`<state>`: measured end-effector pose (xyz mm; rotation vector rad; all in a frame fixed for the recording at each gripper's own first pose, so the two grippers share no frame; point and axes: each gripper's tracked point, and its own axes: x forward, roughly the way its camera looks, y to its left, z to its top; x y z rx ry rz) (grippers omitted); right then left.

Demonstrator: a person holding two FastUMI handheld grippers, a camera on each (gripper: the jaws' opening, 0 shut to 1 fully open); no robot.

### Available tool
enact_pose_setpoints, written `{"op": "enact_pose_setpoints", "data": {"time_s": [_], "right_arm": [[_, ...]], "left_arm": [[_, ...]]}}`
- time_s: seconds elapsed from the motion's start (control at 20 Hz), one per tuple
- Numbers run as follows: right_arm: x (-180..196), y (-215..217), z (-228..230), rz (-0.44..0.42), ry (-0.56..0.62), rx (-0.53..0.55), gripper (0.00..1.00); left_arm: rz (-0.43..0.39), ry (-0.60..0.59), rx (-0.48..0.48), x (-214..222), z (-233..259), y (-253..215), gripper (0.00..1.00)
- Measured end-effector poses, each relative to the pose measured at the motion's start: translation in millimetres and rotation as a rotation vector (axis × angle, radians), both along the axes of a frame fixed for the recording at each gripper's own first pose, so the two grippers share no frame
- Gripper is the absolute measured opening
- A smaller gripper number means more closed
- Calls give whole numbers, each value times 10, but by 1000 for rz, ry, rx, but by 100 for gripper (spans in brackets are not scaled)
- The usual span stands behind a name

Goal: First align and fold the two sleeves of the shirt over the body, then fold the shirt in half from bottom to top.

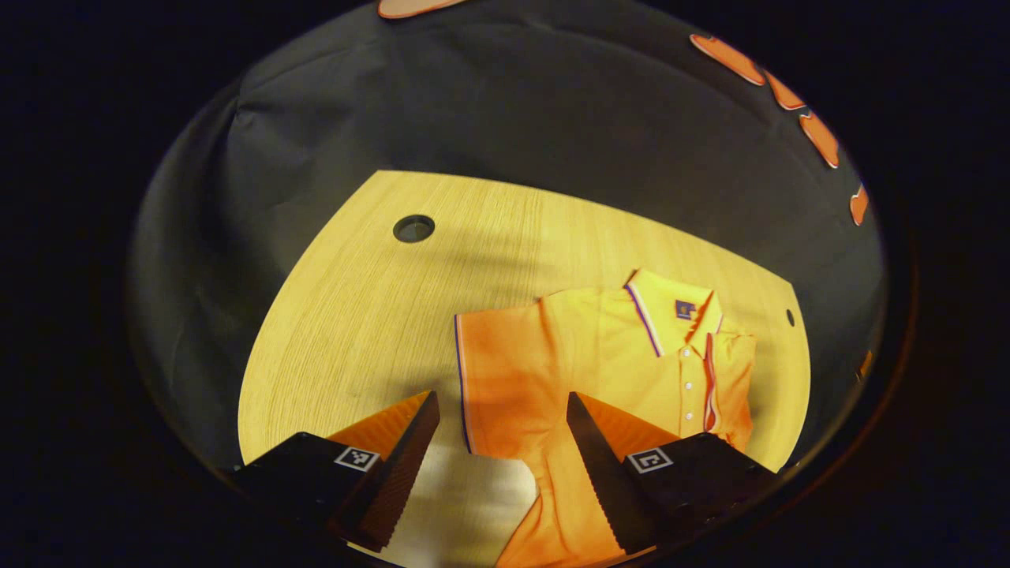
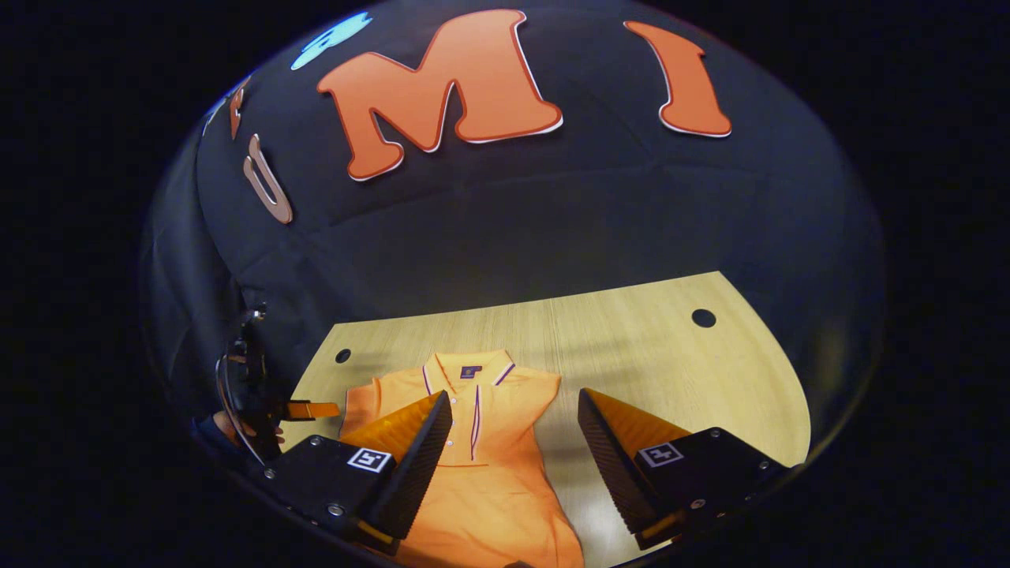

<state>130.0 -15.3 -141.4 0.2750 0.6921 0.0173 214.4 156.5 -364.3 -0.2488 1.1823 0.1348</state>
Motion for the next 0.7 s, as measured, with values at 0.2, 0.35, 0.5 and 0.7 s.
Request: {"op": "enact_pose_setpoints", "data": {"time_s": [0.2, 0.35, 0.5, 0.7], "right_arm": [[-269, -179, 63, -55, -5, -4, 98], [-430, -273, 9, -88, 0, -2, 98], [-570, -344, -35, -110, 19, -8, 98], [-648, -382, -66, -123, 25, 8, 98]], "left_arm": [[0, 140, 8, 68, -351, 93, 96], [-26, 211, 35, 64, -561, 127, 97], [-27, 272, 57, 33, -724, 165, 94], [-59, 244, 45, 97, -682, 93, 58]]}}
